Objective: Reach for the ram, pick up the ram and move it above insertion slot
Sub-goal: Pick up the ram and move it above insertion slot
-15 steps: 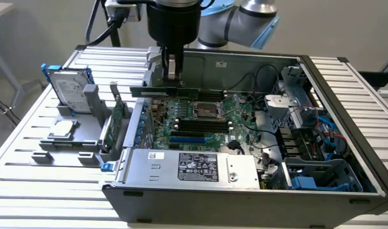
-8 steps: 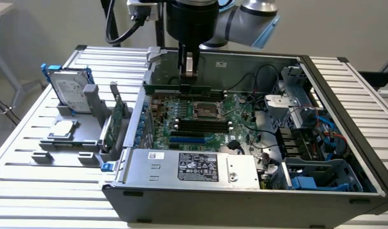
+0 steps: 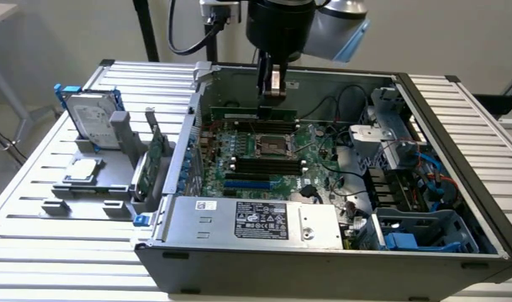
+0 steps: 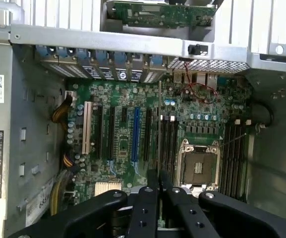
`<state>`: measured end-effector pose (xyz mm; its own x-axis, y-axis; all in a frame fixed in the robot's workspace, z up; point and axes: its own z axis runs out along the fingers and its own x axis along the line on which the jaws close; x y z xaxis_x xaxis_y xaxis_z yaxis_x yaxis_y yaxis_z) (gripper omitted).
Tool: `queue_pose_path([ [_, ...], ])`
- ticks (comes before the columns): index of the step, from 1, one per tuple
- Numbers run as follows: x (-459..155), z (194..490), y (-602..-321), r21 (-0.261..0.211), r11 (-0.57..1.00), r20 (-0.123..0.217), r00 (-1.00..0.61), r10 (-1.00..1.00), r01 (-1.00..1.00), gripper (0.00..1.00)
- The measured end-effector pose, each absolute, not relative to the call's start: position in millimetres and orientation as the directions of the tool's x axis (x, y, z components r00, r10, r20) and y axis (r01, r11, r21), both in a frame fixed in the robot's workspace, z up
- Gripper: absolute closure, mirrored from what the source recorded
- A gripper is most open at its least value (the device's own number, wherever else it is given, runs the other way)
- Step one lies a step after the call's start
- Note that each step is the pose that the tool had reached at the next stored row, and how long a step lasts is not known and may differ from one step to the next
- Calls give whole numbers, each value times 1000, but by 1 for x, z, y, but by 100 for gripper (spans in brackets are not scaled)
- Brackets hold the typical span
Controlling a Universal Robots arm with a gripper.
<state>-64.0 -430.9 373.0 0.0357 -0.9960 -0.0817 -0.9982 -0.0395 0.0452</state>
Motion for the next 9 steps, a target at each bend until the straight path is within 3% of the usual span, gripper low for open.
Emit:
queue_pose_path([
  [9,-47,369,-401,45,-39,-79,35,-996,-998,87],
])
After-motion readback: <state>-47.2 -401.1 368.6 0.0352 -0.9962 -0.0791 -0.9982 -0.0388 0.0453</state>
